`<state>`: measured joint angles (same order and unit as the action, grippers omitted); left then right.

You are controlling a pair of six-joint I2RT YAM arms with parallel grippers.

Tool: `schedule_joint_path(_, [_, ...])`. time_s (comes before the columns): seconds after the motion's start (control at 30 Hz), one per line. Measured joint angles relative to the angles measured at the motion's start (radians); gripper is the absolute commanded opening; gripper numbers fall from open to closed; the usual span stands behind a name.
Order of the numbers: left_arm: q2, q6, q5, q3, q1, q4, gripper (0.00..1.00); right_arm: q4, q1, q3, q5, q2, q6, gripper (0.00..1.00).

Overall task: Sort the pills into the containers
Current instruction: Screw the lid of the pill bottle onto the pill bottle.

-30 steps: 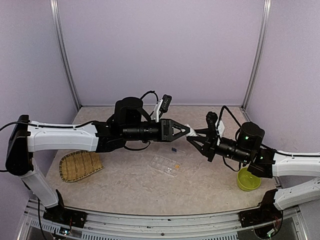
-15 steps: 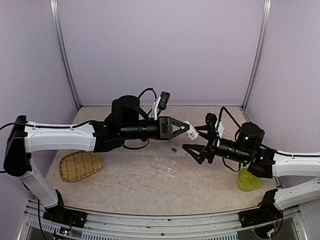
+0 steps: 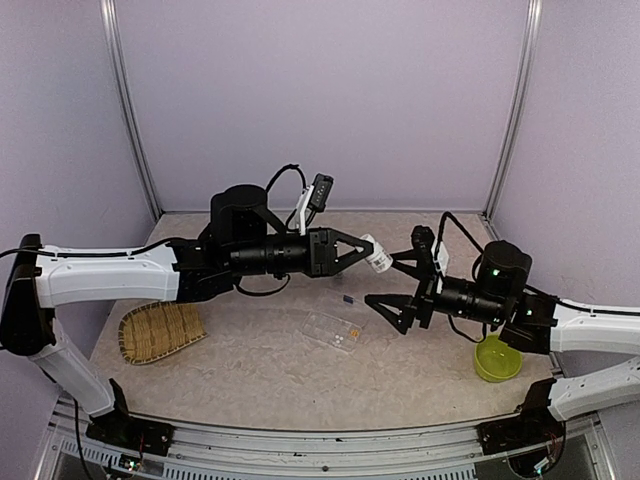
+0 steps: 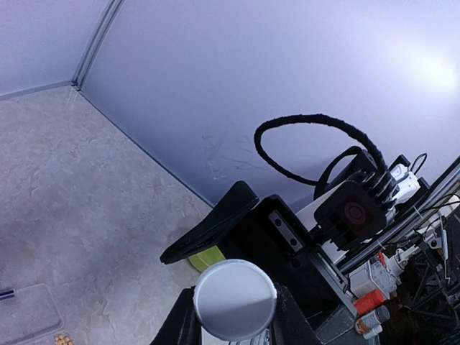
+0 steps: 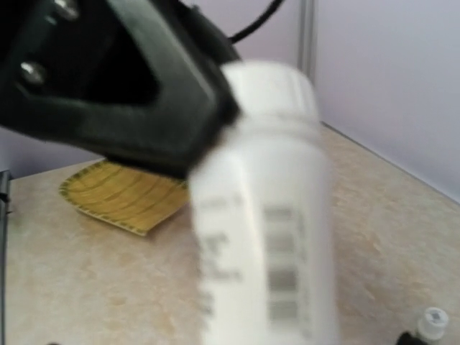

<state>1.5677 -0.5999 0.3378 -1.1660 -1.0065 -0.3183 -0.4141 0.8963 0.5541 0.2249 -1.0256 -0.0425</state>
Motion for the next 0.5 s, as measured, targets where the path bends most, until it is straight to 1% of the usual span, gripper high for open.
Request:
schedule_joint_path(0.2, [-0.005, 0.056, 0.034, 0.002, 0.0, 0.008, 0.11, 0.056, -0.017, 0.033, 0.086, 0.031, -0.032, 1.0])
schedule_joint_path(0.33, [-0.006, 0.107, 0.075, 0.002, 0.0, 0.019, 0.11, 0.111, -0.069, 0.073, 0.168, 0.041, -0.084, 1.0])
schedule_joint_path(0.5, [-0.007, 0.171, 0.115, 0.002, 0.002, 0.059, 0.11, 0.179, -0.145, 0.13, 0.324, 0.041, -0.145, 1.0])
